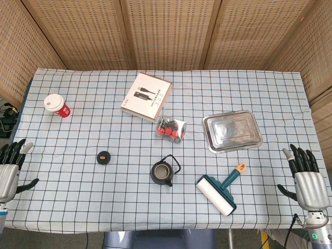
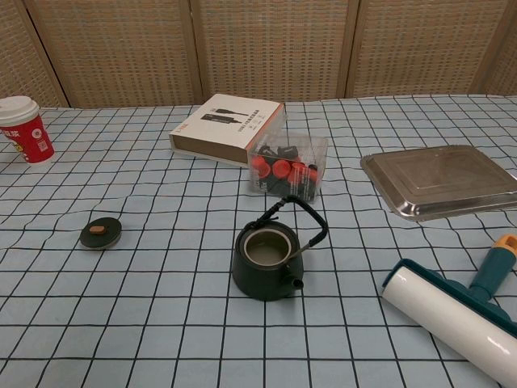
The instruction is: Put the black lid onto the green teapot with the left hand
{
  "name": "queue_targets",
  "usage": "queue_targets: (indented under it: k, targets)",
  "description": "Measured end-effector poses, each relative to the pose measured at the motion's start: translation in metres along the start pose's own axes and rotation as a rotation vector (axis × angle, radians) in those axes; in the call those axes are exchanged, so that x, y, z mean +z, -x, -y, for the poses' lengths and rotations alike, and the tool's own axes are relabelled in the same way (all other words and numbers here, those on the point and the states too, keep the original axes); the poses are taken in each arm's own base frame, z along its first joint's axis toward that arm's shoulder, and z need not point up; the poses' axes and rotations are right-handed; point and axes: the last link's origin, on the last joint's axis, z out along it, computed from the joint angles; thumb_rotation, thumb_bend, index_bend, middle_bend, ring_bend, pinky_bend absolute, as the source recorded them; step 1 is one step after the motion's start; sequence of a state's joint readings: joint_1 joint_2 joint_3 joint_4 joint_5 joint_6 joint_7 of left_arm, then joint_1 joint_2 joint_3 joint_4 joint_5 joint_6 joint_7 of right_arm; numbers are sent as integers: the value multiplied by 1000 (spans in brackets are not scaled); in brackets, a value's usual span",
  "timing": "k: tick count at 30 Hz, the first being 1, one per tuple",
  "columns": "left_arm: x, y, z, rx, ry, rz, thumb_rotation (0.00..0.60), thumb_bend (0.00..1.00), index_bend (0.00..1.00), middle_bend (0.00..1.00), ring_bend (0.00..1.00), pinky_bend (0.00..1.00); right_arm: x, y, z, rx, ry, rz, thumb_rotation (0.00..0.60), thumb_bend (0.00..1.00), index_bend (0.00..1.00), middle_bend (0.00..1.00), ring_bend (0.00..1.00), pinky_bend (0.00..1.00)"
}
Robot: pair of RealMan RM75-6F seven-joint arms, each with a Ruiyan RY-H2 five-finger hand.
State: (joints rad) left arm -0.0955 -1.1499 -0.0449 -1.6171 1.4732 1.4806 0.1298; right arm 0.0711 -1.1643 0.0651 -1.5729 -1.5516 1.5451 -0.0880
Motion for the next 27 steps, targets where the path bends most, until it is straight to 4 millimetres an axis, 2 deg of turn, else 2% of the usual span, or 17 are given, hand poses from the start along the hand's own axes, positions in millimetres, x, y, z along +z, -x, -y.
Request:
queue_targets:
  k: [15,23,25,27]
  targets:
    - [0,-1,0,-2,-4,7,600,0,0,0,0,0,0,1,1,18,-1,5,600,61,0,0,0,0]
    - [3,5,-2,8,-1,34,600,0,1,0,0,0,1,1,0,21,7,9,600,61,0,0,0,0]
    - [4,5,-2,7,-1,34,600,10,25,0,0,0,0,1,0,19,6,11,600,61,0,0,0,0]
    - [5,6,-2,7,0,37,600,51,103,0,0,0,0,1,0,21,6,12,600,61,0,0,0,0]
